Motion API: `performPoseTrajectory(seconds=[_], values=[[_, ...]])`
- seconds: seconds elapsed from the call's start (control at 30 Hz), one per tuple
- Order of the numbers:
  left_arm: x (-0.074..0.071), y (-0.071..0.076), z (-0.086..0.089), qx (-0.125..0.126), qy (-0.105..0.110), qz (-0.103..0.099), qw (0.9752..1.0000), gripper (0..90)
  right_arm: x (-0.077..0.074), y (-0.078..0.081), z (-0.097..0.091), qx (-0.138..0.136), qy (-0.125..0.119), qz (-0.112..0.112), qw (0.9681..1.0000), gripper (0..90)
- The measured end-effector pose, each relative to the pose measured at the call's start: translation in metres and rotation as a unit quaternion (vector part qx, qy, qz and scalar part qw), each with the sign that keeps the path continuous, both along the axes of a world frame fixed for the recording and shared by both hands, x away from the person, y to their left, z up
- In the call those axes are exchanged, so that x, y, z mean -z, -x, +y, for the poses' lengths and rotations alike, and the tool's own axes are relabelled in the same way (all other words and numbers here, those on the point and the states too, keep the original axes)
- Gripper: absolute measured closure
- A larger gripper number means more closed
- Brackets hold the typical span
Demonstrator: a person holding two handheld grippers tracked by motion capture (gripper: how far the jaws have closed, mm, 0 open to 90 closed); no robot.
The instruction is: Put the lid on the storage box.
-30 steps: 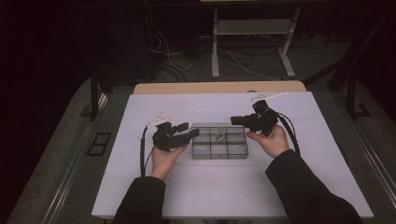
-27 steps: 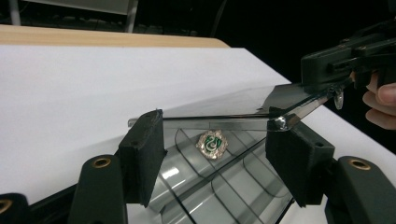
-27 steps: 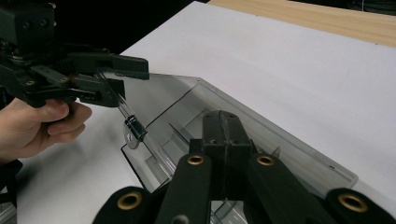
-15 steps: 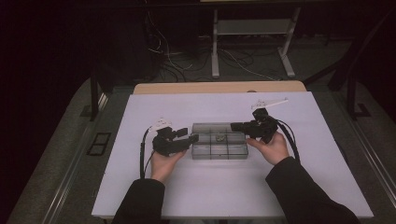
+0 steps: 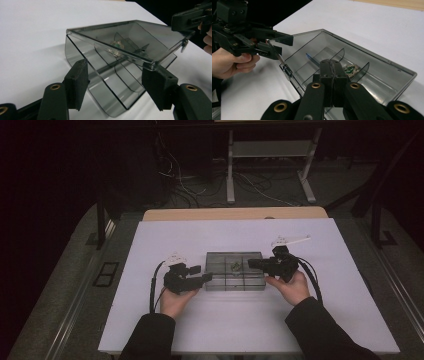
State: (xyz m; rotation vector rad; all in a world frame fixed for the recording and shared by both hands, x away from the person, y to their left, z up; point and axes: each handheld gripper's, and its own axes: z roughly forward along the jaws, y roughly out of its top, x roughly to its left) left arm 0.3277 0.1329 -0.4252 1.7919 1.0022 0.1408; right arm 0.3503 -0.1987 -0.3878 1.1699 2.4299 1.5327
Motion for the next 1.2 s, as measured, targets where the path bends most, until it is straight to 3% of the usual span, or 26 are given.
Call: performPoseTrajectory(seconds=[0.3,0.6,0.9,1.1,1.2], values=[[0.001,0.010,0.004,0.019,-0.031,0.018,0.9992,36.8,0.011,0.010,-0.003,0.003,0.006,0.007,0.9999,88.3],[-0.006,0.019,0.009,0.032,0.000,0.013,0.9994,32.0,0.008,0.020,-0.013,0.008,0.008,0.011,0.9999,80.8],[-0.007,0.027,0.011,0.043,0.016,0.006,0.9989,16.9,0.006,0.037,-0.026,0.039,0.019,-0.008,0.9990,48.3],[-0.008,0.033,0.013,0.050,0.016,-0.005,0.9986,8.4,0.009,0.047,-0.035,0.038,0.032,-0.008,0.9987,12.8],[-0.006,0.035,0.012,0.060,0.007,0.005,0.9982,0.5,0.010,0.053,-0.042,0.036,0.024,-0.014,0.9990,8.9]])
